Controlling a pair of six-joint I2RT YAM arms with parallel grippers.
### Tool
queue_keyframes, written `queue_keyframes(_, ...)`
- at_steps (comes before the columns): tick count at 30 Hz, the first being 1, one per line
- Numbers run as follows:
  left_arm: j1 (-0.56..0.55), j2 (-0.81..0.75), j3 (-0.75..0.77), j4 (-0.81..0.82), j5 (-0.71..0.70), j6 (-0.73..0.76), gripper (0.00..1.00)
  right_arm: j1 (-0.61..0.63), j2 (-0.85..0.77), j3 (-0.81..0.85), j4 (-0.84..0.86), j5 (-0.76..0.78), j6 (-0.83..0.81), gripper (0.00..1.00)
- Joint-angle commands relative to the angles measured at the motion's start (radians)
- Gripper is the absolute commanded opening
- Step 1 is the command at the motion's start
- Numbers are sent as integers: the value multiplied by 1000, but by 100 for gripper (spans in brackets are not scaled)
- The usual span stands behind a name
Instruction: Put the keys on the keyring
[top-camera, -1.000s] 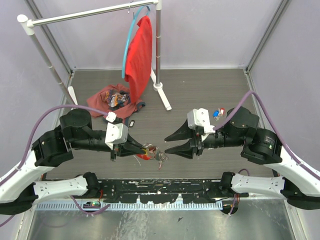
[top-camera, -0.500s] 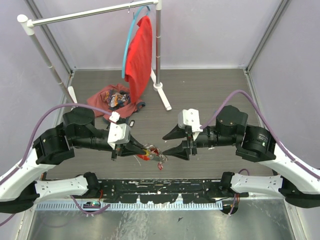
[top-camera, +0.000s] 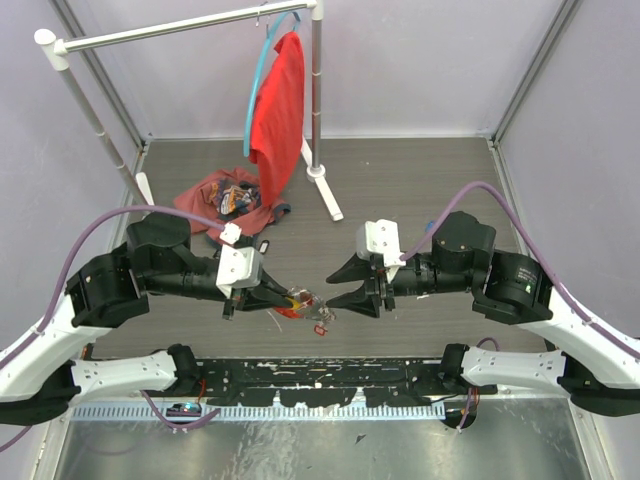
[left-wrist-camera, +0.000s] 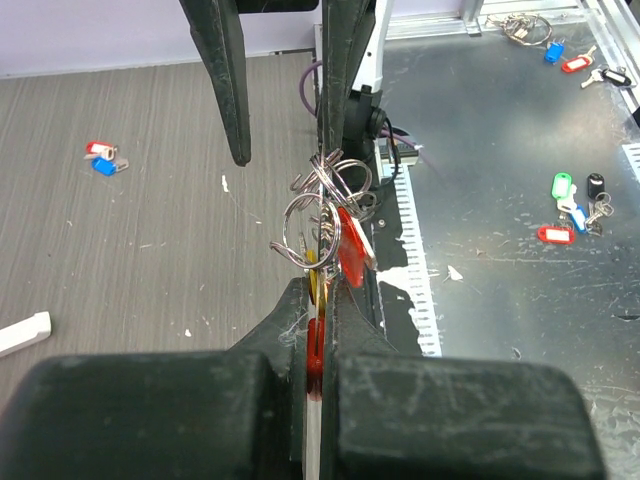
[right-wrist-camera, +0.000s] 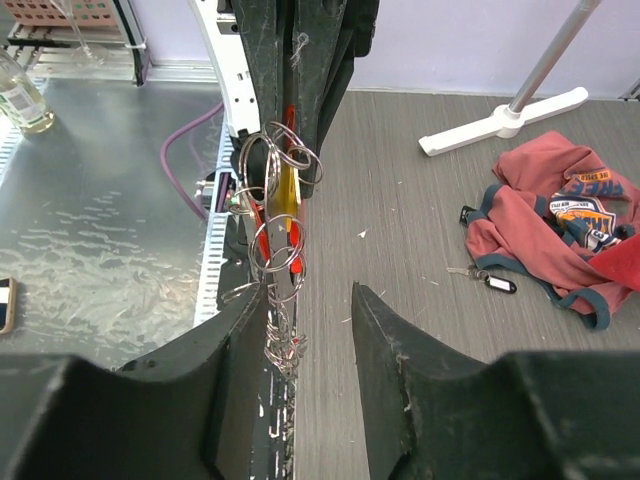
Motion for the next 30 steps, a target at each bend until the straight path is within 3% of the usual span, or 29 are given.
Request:
queue_keyframes(1, -2, -6, 31, 16, 2, 10, 0, -1, -28, 28, 74, 18, -7, 44)
queue_keyframes(8, -2, -13, 21, 38, -43, -6, 0, 0, -48, 13, 130, 26, 5, 48)
queue_keyframes(11, -1, -11, 20, 42, -62, -16, 0, -1, -39, 17, 136, 22, 5, 41)
queue_keyframes(15, -1, -5, 25, 51, -100, -37, 0, -1, -28, 21, 137, 43, 5, 40)
queue_keyframes(23, 0, -18, -11, 133, -257, -121, 0, -1, -50, -17, 181, 211, -19, 45)
queue_keyframes(30, -2, -15, -27, 165, -302, -149, 0, -1, -75, -57, 249, 339, -61, 44)
